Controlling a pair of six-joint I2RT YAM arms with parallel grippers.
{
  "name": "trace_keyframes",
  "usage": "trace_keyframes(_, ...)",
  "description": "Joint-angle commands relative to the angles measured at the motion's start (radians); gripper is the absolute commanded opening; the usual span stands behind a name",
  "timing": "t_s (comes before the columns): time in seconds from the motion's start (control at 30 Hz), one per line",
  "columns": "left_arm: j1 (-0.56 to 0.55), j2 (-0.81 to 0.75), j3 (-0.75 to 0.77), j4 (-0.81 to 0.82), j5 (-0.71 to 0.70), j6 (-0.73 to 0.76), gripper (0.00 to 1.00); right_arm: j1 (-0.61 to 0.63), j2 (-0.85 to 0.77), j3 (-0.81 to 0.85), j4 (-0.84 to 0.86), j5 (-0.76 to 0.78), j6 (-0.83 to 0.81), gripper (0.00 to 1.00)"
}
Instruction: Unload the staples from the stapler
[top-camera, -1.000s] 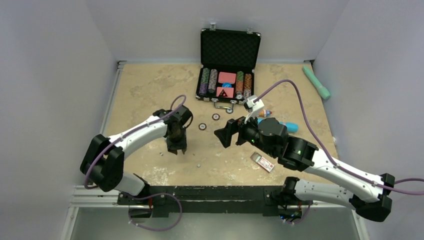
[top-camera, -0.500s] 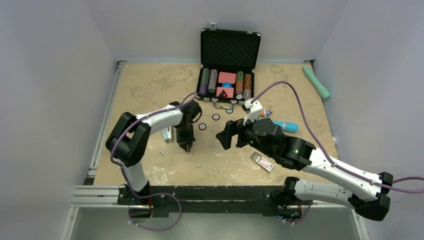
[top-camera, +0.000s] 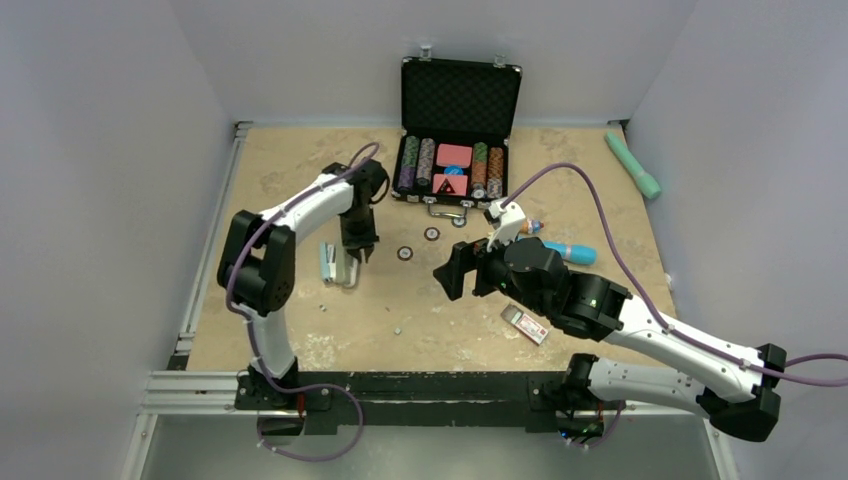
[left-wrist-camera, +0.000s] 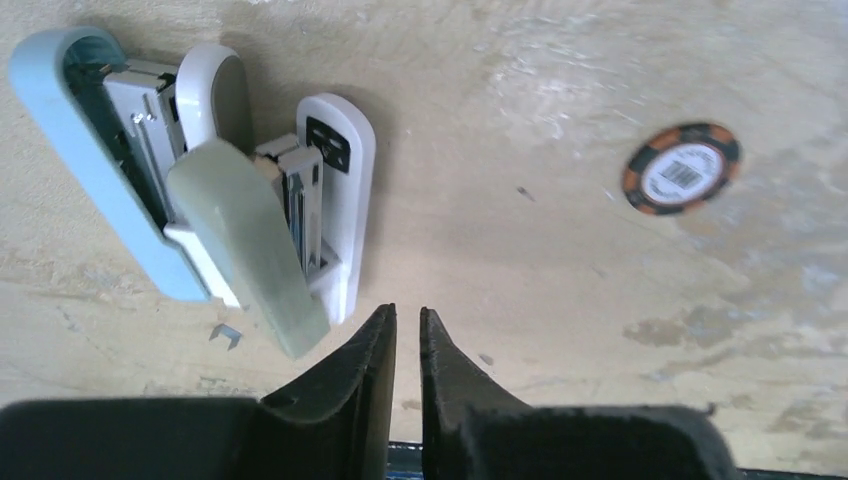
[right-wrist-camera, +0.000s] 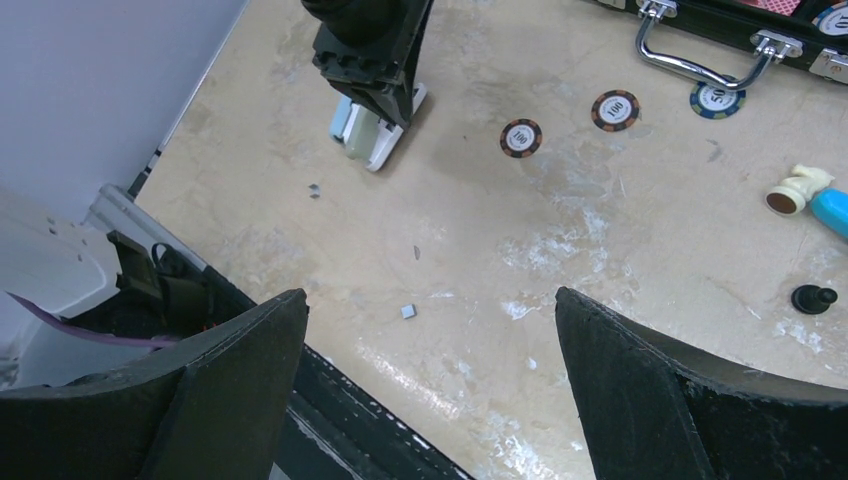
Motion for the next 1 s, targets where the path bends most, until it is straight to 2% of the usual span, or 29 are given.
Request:
trace_keyframes(0.0,-0.010,-0.168,0.065,-0.056,0.028,0.036,0.24,0.001,-0.005,0.021,0.039,0.030,0.004,0.99)
trace_keyframes(0.07,-0.012,-0.259,0.054,-0.022,0.080,0.053,0.37,0.000,0.003,0.033,0.035,0.031,0.015,0.99)
trace_keyframes(0.13,-0.012,-0.354,0.034,0.003,0.099,0.054,0.54,0.001,0.014,0.047,0.025,0.026,0.043,0.99)
trace_keyframes(0.23,-0.009,-0.434,0.045,-0.043,0.053,0.043,0.74,0.001,0.022,0.069,0.020,-0.002,0.058,0.99)
trace_keyframes(0.33,-0.004,-0.480,0.059,-0.087,0.056,0.032,0.88,0.000,0.005,0.075,0.043,-0.060,0.056,0.99)
trace_keyframes(0.43,-0.004,-0.544,0.049,-0.105,0.057,0.014,0.89,0.000,-0.007,0.064,0.067,-0.101,0.064,0.99)
trace_keyframes(0.53,-0.004,-0.681,-0.042,-0.059,0.000,-0.001,0.88,0.000,0.023,0.066,0.055,-0.114,0.071,0.99)
trace_keyframes(0.63,-0.003,-0.830,-0.136,-0.008,-0.062,0.034,0.88,0.000,0.118,0.121,-0.018,-0.092,0.064,0.98)
trace_keyframes(0.73,-0.001,-0.907,-0.172,-0.055,-0.063,0.079,0.88,0.000,0.223,0.180,-0.062,-0.105,0.040,0.97)
trace_keyframes(0.83,0.000,-0.984,-0.227,-0.070,-0.045,0.102,0.88,0.001,0.325,0.224,-0.091,-0.177,0.037,0.95)
trace_keyframes(0.97,0.000,-1.088,-0.301,-0.091,-0.043,0.136,0.88,0.001,0.449,0.274,-0.135,-0.307,0.130,0.92)
